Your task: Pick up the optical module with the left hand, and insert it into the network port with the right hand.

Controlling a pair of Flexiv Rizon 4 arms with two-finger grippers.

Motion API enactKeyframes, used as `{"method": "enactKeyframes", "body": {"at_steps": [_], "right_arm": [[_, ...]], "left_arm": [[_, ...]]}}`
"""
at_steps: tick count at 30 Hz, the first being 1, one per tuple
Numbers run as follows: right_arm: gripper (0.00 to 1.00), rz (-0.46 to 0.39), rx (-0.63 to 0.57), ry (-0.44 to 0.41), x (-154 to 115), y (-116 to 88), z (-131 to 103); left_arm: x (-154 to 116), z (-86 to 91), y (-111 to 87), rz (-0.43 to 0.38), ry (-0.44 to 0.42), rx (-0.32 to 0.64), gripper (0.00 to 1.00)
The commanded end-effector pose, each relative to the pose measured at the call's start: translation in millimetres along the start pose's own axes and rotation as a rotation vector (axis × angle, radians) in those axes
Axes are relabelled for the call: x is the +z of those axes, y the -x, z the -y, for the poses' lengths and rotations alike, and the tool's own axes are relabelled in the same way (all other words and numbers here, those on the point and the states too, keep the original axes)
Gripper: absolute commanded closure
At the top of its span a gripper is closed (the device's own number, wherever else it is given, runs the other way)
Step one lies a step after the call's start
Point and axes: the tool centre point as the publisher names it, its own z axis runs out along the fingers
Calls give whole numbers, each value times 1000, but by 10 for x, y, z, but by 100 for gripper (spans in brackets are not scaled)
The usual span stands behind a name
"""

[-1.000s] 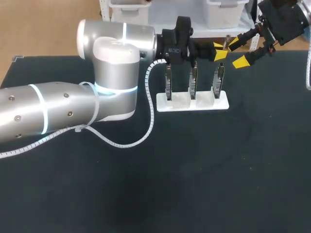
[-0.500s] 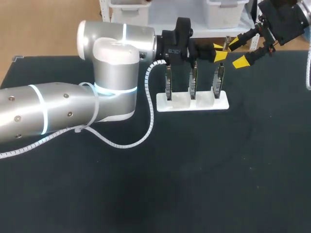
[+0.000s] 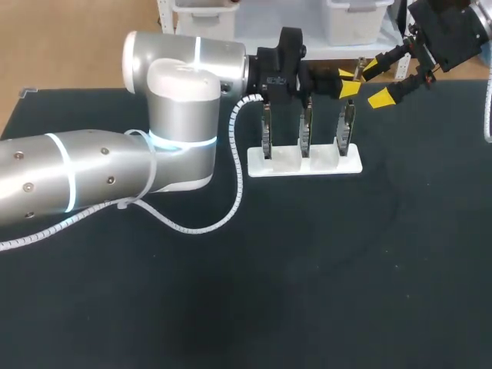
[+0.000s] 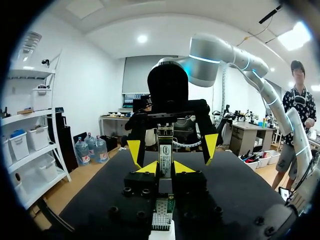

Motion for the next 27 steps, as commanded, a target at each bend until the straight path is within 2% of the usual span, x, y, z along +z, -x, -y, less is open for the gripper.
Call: {"method": "enactKeyframes", "body": {"at_steps": [1, 10, 17, 27], "right_arm": [[0, 0, 0, -4, 1, 1, -17], [0, 0, 0, -4, 1, 1, -17], [0, 2, 1, -50, -83, 0, 65], [0, 21, -36, -50, -130, 166, 167]], "left_arm": [[11, -32, 6, -4, -6, -2, 100], [11, -32, 6, -4, -6, -2, 100], [11, -32, 6, -4, -6, -2, 100], [11, -32, 6, -4, -6, -2, 100]]}}
